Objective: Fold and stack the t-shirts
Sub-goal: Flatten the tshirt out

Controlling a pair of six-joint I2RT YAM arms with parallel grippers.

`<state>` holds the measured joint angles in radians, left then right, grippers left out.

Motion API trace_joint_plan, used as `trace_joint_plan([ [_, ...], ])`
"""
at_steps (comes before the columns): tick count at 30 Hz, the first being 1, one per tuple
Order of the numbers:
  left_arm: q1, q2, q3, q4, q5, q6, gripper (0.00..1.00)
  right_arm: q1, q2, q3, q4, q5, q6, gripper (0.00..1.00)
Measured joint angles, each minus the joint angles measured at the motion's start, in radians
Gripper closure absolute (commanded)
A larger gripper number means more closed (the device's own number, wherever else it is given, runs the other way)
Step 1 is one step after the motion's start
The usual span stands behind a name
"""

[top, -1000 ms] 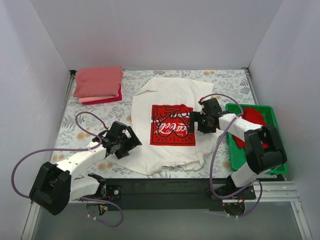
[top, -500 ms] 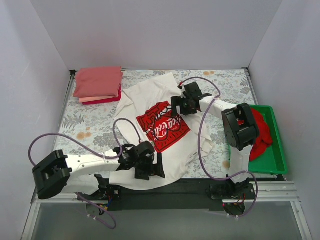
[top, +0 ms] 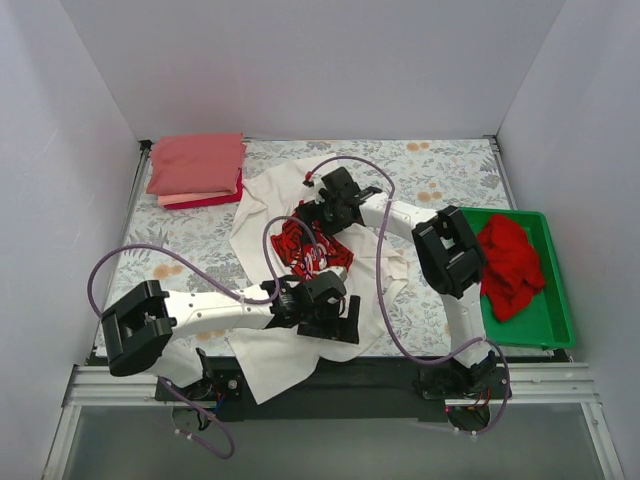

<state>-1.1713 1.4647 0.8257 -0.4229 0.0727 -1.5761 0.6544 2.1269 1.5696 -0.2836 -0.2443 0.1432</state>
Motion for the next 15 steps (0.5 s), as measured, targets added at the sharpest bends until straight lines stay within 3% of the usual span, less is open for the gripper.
trace_joint_plan([
  [5,0.011,-0.105,0.071,-0.050,-0.198,0.019,0.02,-0.015,-0.150,-0.092,-0.037,0.055,-0.005,0.02],
  [9,0.044,-0.198,0.108,-0.138,-0.345,-0.006,0.02,-0.032,-0.369,-0.219,-0.034,0.115,0.012,0.02],
  [15,0.284,-0.233,0.117,-0.171,-0.426,0.000,0.02,-0.036,-0.617,-0.486,-0.006,0.146,0.098,0.02],
])
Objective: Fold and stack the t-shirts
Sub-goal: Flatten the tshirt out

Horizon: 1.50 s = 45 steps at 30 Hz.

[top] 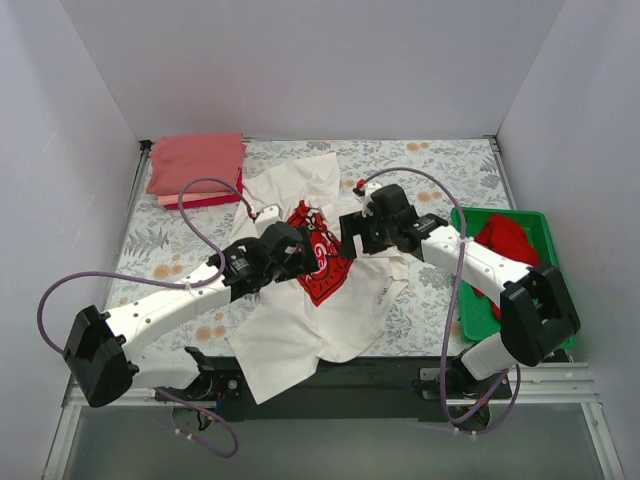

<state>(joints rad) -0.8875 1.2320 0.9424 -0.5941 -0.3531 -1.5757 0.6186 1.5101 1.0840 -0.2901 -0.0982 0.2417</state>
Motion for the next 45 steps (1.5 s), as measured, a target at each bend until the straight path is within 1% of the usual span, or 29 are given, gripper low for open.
trace_joint_plan([
  [3,0.133,0.049,0.000,0.053,0.014,0.036,0.02,0.005,-0.063,-0.163,0.010,-0.012,0.058,0.02],
  [6,0.247,0.192,0.043,0.100,0.036,0.072,0.02,0.011,-0.091,-0.277,0.002,-0.025,0.100,0.02],
  [9,0.334,0.348,0.116,0.140,0.058,0.105,0.02,0.013,-0.094,-0.315,0.002,-0.028,0.123,0.02],
  [12,0.401,0.486,0.185,0.176,0.064,0.130,0.02,0.014,-0.094,-0.317,0.014,-0.014,0.137,0.02],
  [16,0.463,0.626,0.262,0.202,0.066,0.146,0.02,0.014,-0.066,-0.317,0.038,0.022,0.148,0.02],
  [18,0.482,0.655,0.270,0.208,0.060,0.150,0.02,0.008,-0.042,-0.317,0.040,0.033,0.151,0.02],
  [21,0.491,0.655,0.273,0.206,0.057,0.147,0.02,-0.007,-0.023,-0.313,0.055,0.042,0.172,0.02],
  [26,0.490,0.613,0.199,0.251,0.053,0.137,0.02,-0.051,-0.009,-0.308,0.082,0.040,0.193,0.02],
  [28,0.489,0.567,0.142,0.256,0.049,0.111,0.02,-0.081,-0.003,-0.306,0.092,0.043,0.193,0.02],
  [31,0.484,0.457,0.017,0.253,0.062,0.076,0.02,-0.133,0.012,-0.294,0.100,0.050,0.188,0.02],
  [34,0.434,0.296,-0.144,0.239,0.076,0.025,0.02,-0.183,0.048,-0.259,0.102,0.060,0.170,0.02],
  [39,0.204,0.043,-0.337,0.174,0.149,-0.118,0.02,-0.230,0.160,-0.135,0.085,0.093,0.106,0.02],
  [42,0.080,-0.042,-0.396,0.175,0.223,-0.215,0.02,-0.240,0.250,-0.031,0.070,0.110,0.066,0.02],
  [45,-0.009,-0.054,-0.400,0.162,0.257,-0.282,0.02,-0.245,0.328,0.077,0.035,0.117,0.031,0.02],
])
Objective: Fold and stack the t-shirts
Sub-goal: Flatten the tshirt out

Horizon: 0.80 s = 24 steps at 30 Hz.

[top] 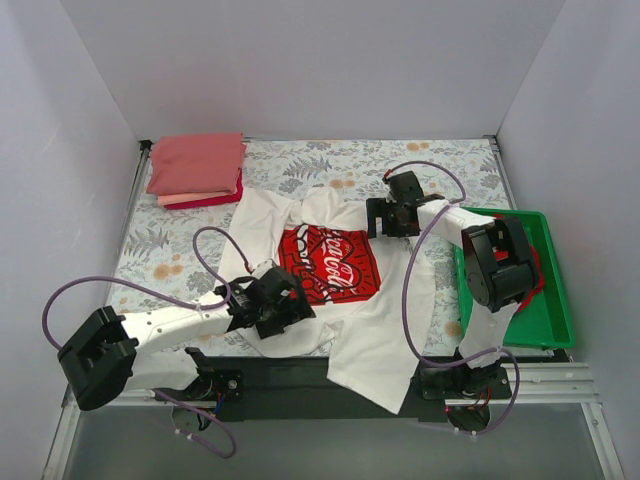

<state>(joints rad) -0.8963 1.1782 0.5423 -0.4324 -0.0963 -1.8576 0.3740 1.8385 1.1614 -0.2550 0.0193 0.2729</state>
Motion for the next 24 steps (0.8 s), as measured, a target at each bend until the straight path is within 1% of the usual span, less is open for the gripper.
trace_joint_plan([
  [3,-0.024,0.026,0.043,-0.079,-0.010,-0.040,0.02,-0.001,0.004,0.021,-0.022,-0.001,-0.022,0.02],
  [6,-0.025,0.042,0.111,-0.183,-0.069,-0.057,0.02,-0.001,-0.035,0.019,-0.056,-0.014,-0.040,0.02],
  [9,-0.025,0.043,0.197,-0.270,-0.146,-0.076,0.02,0.001,-0.130,-0.006,-0.060,-0.031,-0.046,0.02],
  [11,-0.025,0.045,0.234,-0.305,-0.192,-0.088,0.02,0.005,-0.221,-0.046,-0.053,-0.042,-0.045,0.02],
  [13,-0.025,0.061,0.254,-0.336,-0.231,-0.088,0.02,0.016,-0.320,-0.109,-0.026,-0.067,-0.037,0.02],
  [15,-0.025,0.119,0.275,-0.380,-0.259,-0.092,0.02,0.052,-0.399,-0.220,0.021,-0.120,-0.012,0.02],
  [18,-0.025,0.179,0.290,-0.422,-0.287,-0.108,0.02,0.129,-0.409,-0.317,0.055,-0.167,0.014,0.02],
  [20,-0.012,0.220,0.284,-0.454,-0.295,-0.117,0.02,0.185,-0.384,-0.354,0.067,-0.194,0.033,0.02],
  [23,0.037,0.262,0.263,-0.509,-0.297,-0.122,0.02,0.202,-0.350,-0.379,0.089,-0.192,0.061,0.02],
  [24,0.058,0.269,0.258,-0.551,-0.303,-0.123,0.02,0.201,-0.348,-0.387,0.095,-0.185,0.064,0.02],
])
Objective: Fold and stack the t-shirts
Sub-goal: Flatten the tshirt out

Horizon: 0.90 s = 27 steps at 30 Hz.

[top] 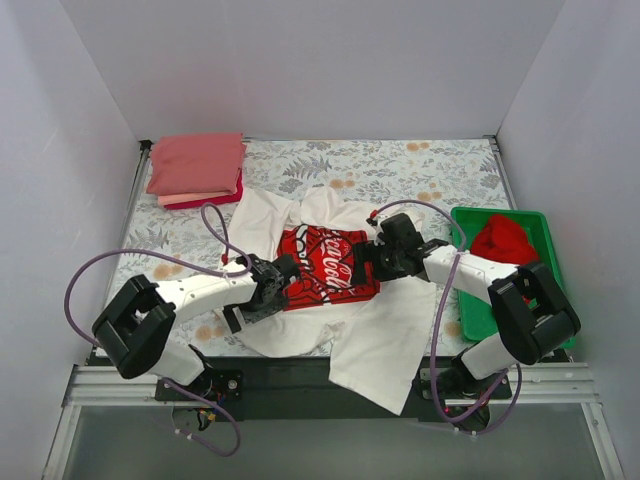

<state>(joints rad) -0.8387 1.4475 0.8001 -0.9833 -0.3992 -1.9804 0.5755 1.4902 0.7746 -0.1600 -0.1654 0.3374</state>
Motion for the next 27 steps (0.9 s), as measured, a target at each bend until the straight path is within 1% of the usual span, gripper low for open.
trace_joint_plan([
  [1,0.010,0.000,-0.003,-0.020,-0.003,-0.002,0.02,-0.001,0.002,-0.013,0.005,0.010,0.005,0.02],
  [5,0.045,-0.056,-0.024,-0.218,-0.011,-0.006,0.02,-0.007,0.002,-0.028,0.031,0.034,0.024,0.02],
  [10,0.064,-0.139,-0.055,-0.322,0.028,-0.007,0.02,-0.018,0.002,-0.033,0.049,0.035,0.034,0.02],
  [17,0.064,-0.253,-0.052,-0.352,0.057,-0.007,0.02,-0.031,0.001,-0.038,0.060,0.036,0.034,0.02],
  [20,0.064,-0.264,-0.048,-0.352,0.047,-0.007,0.02,-0.033,-0.009,-0.047,0.064,0.048,0.034,0.02],
  [23,0.064,-0.229,-0.012,-0.343,0.031,-0.007,0.02,-0.034,-0.016,-0.053,0.064,0.058,0.032,0.02],
  [24,0.065,-0.208,0.009,-0.326,0.022,-0.007,0.09,-0.035,-0.018,-0.055,0.063,0.061,0.031,0.02],
  [26,0.071,-0.167,0.046,-0.288,0.012,-0.007,0.12,-0.036,-0.022,-0.059,0.064,0.066,0.030,0.02],
  [27,0.075,-0.145,0.060,-0.246,0.009,-0.007,0.17,-0.036,-0.024,-0.061,0.064,0.070,0.030,0.02],
])
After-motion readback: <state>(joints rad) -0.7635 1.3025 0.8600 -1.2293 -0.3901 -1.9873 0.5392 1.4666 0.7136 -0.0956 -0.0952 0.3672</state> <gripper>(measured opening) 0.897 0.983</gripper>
